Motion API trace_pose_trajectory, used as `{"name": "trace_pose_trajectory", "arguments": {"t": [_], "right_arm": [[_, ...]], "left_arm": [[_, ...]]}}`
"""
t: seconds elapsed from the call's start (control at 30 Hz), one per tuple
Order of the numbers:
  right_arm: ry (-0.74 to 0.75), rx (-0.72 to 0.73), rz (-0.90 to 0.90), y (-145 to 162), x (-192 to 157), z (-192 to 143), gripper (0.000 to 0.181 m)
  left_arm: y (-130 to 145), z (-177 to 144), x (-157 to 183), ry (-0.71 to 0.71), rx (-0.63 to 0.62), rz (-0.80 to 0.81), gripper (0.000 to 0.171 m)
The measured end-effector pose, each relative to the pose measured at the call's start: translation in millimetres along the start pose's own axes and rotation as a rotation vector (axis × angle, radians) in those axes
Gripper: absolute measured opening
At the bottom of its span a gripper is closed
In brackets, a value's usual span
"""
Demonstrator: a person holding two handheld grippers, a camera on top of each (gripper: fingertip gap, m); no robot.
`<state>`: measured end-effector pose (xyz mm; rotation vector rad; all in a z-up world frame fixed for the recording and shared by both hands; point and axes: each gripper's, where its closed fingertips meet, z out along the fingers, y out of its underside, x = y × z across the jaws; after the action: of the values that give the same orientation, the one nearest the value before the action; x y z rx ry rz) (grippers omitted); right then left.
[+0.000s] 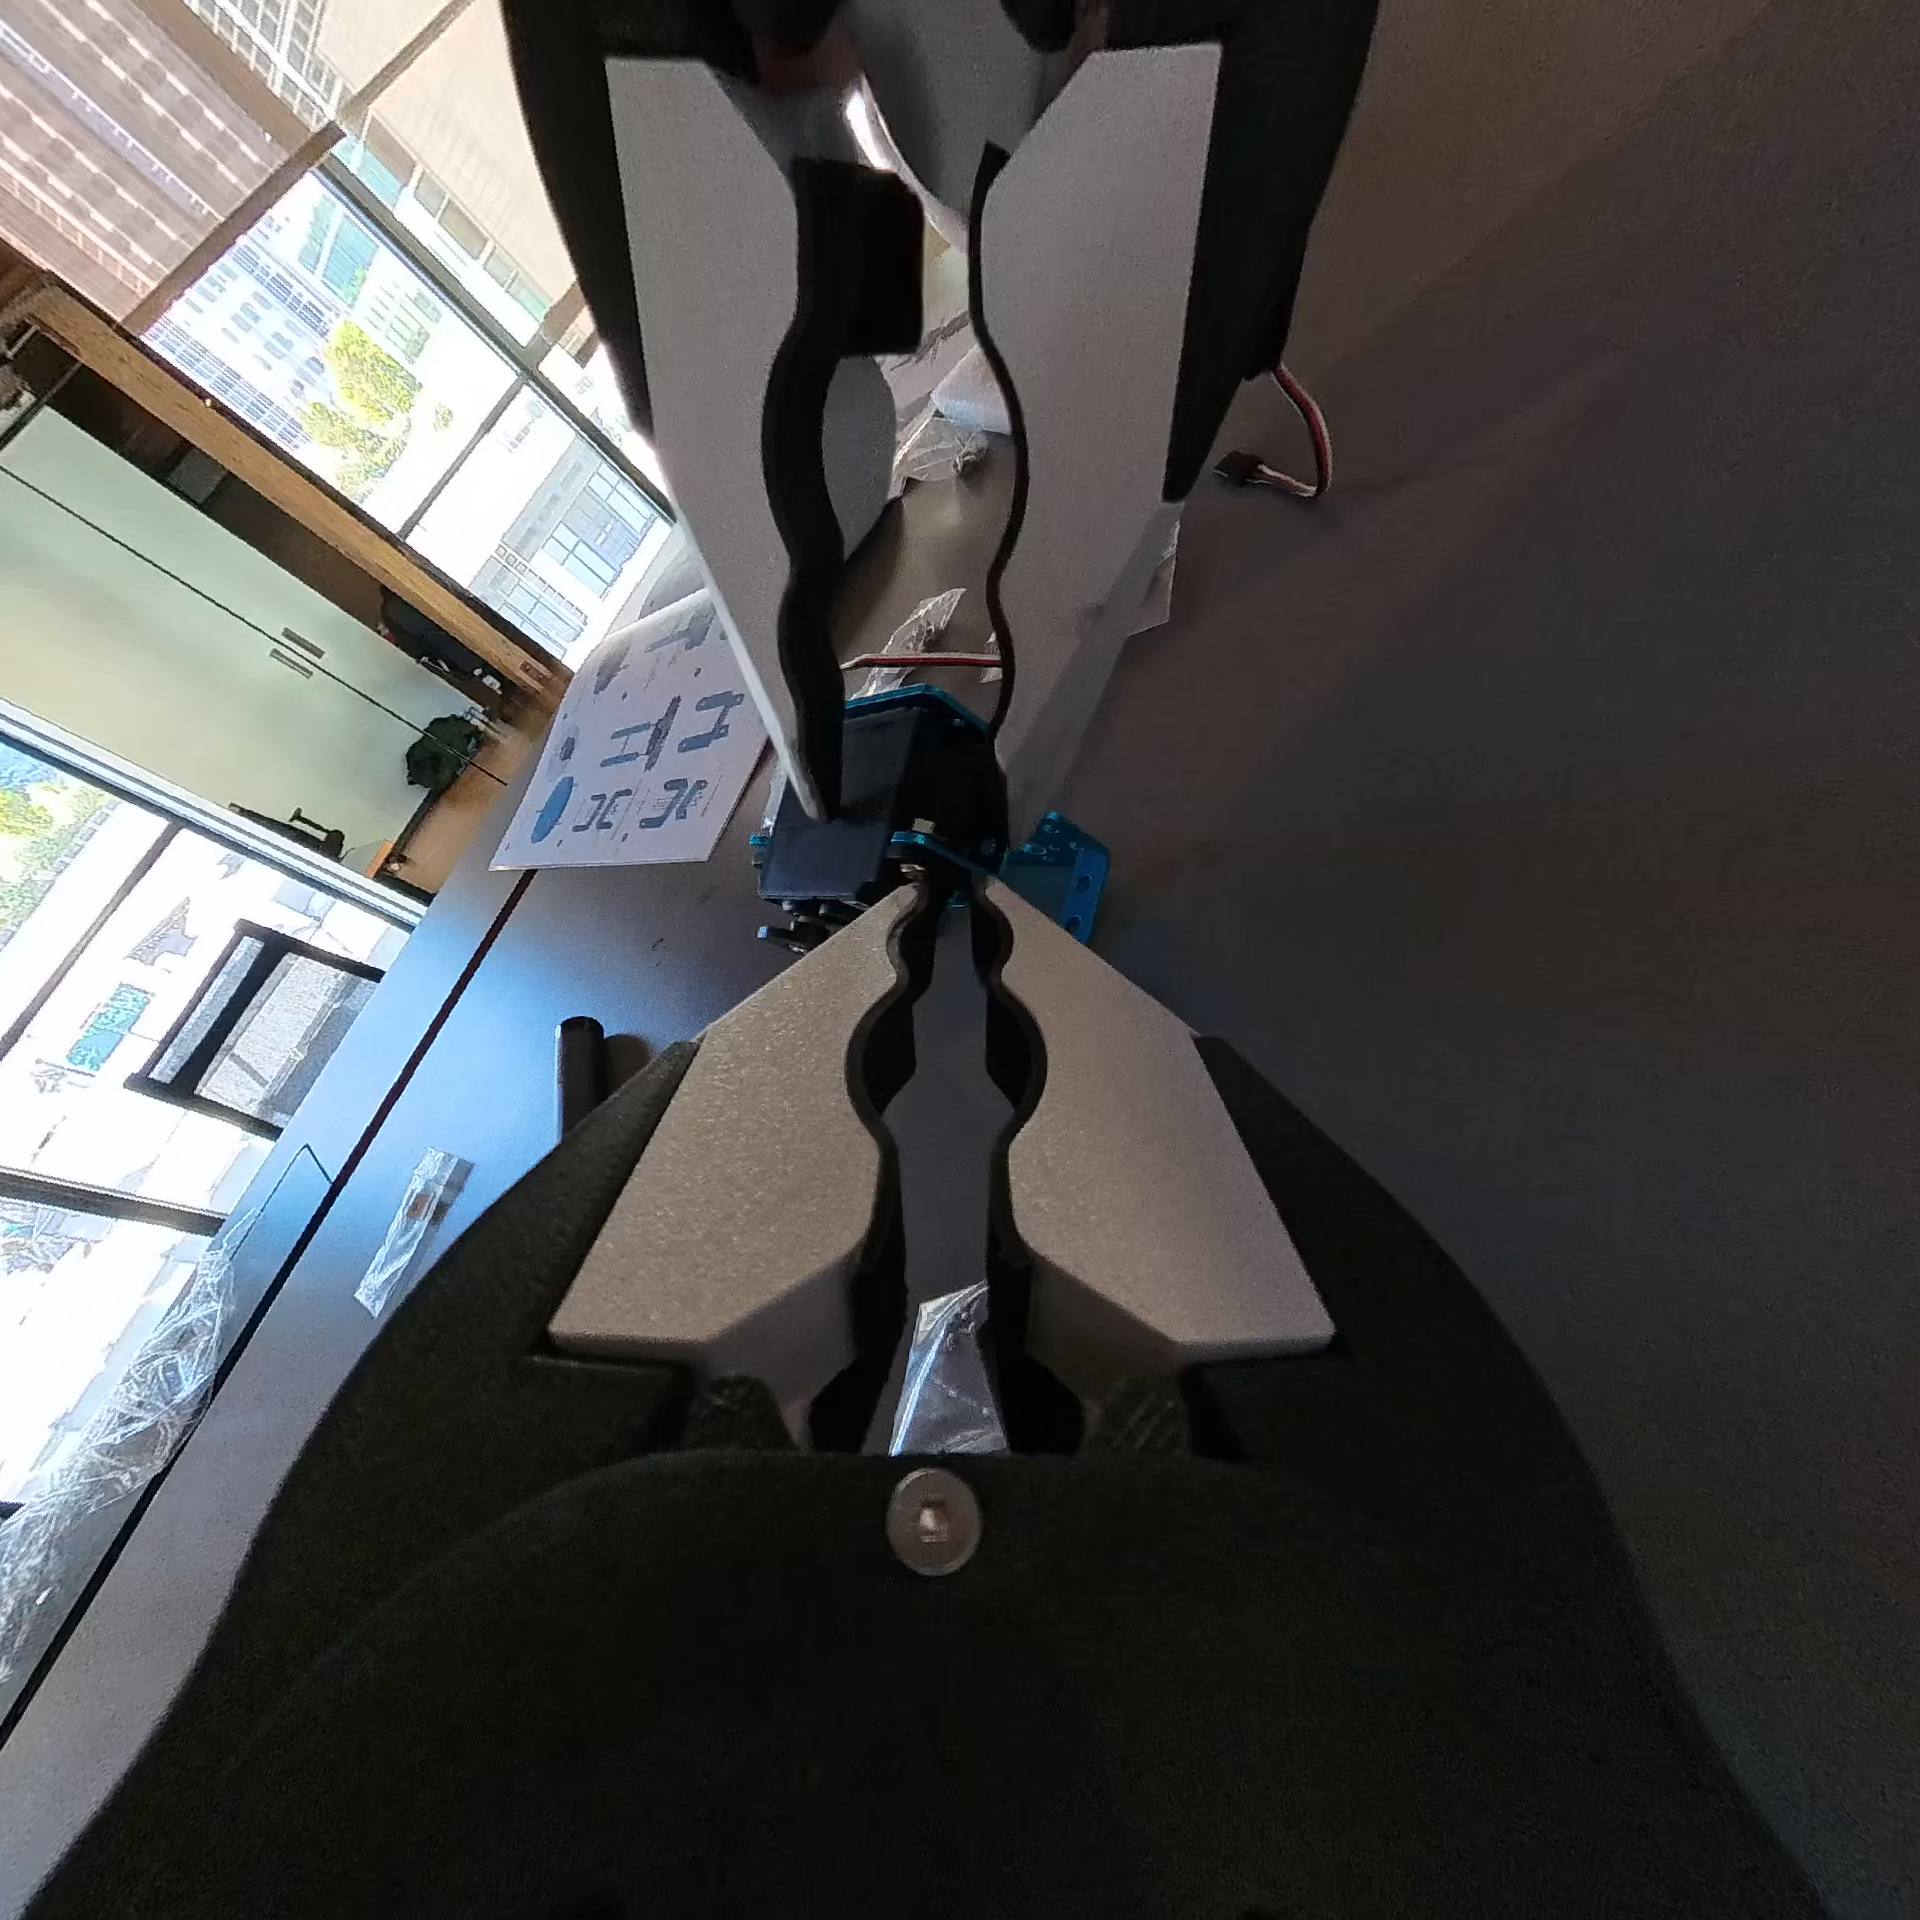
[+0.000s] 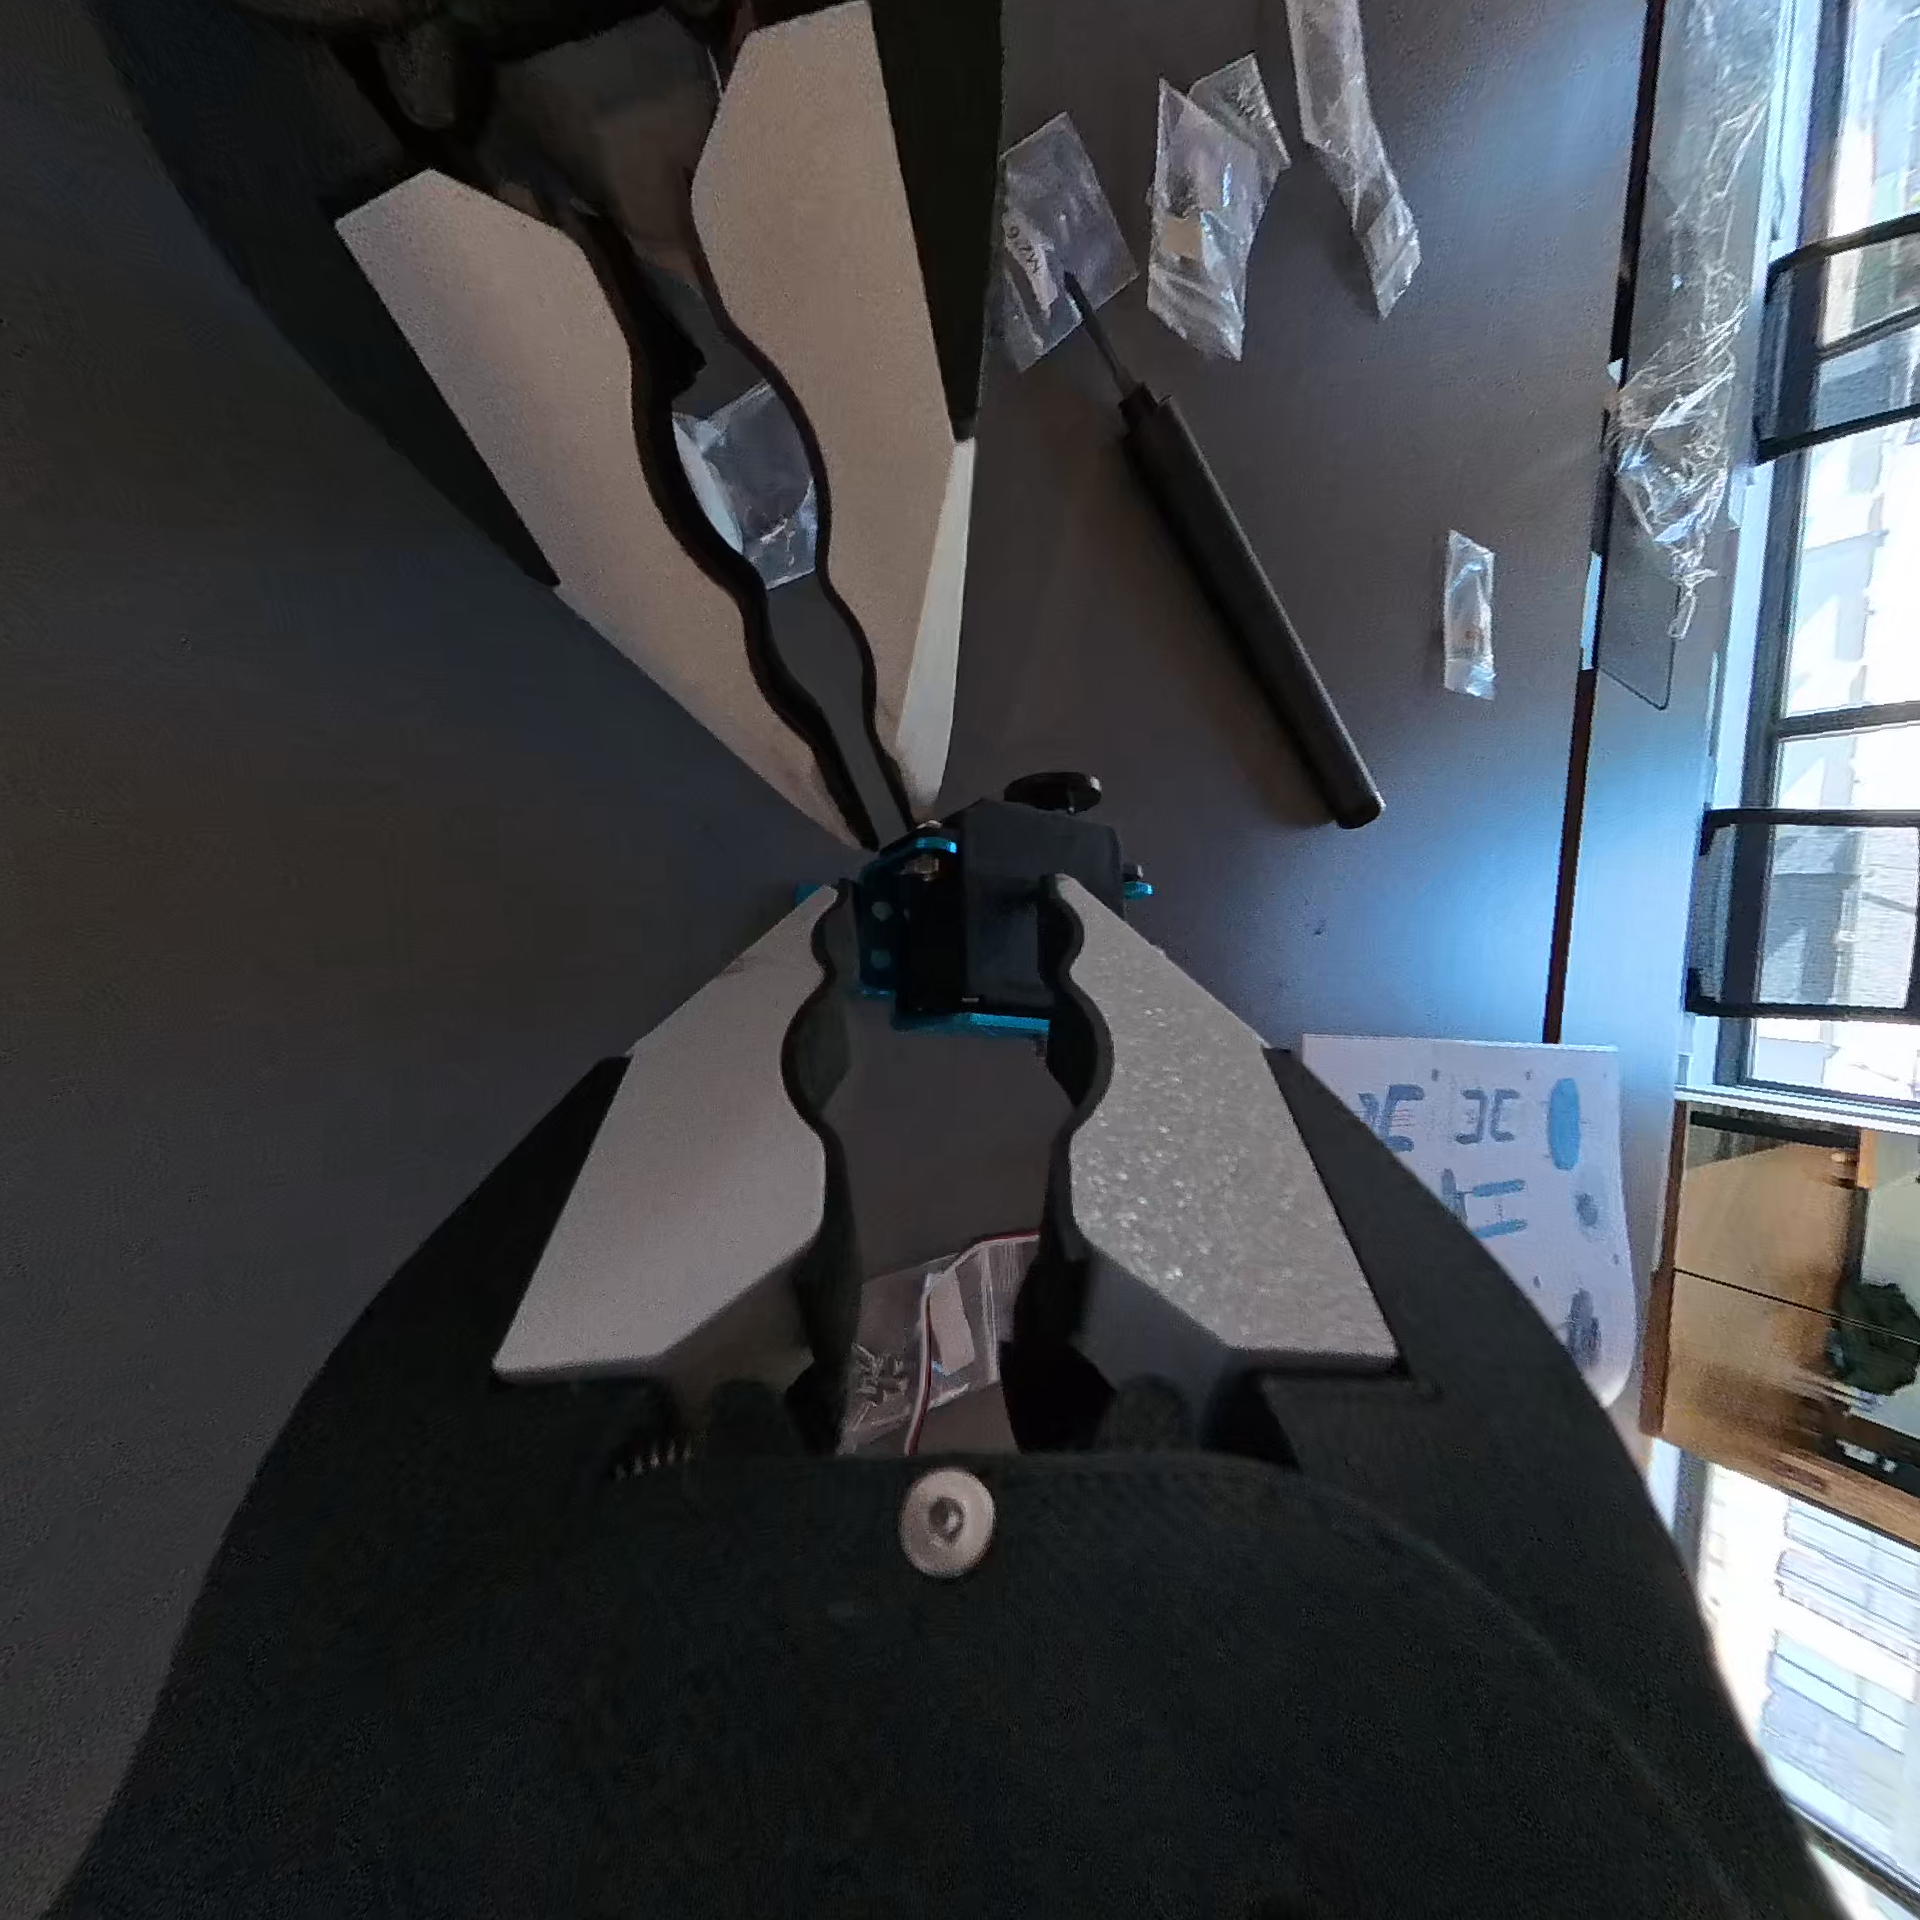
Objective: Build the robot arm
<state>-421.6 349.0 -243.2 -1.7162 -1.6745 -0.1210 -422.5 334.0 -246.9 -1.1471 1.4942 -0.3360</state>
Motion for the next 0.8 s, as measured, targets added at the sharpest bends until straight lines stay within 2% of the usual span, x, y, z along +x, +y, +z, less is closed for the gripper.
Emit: {"name": "trace_pose_trajectory", "arguments": {"t": [0.33,0.63,0.67,0.73,0.8], "right_arm": [[-0.031,-0.003,0.046,-2.8,1.7,-2.3,0.022],[-0.094,0.023,0.089,-12.1,-0.8,-9.6,0.003],[-0.084,0.037,0.084,-14.3,1.1,-11.4,0.005],[-0.061,0.041,0.072,-14.8,5.0,-13.5,0.025],[-0.073,0.014,0.052,-9.6,2.9,-12.4,0.028]], "left_arm": [[-2.3,0.8,0.1,0.000,0.005,0.002,0.005],[-2.7,1.9,1.0,0.005,0.004,0.008,0.005],[-3.0,1.9,1.0,0.004,0.005,0.008,0.005],[-3.3,2.0,0.9,0.003,0.006,0.009,0.005],[-3.3,2.2,1.3,0.005,0.005,0.010,0.005]]}}
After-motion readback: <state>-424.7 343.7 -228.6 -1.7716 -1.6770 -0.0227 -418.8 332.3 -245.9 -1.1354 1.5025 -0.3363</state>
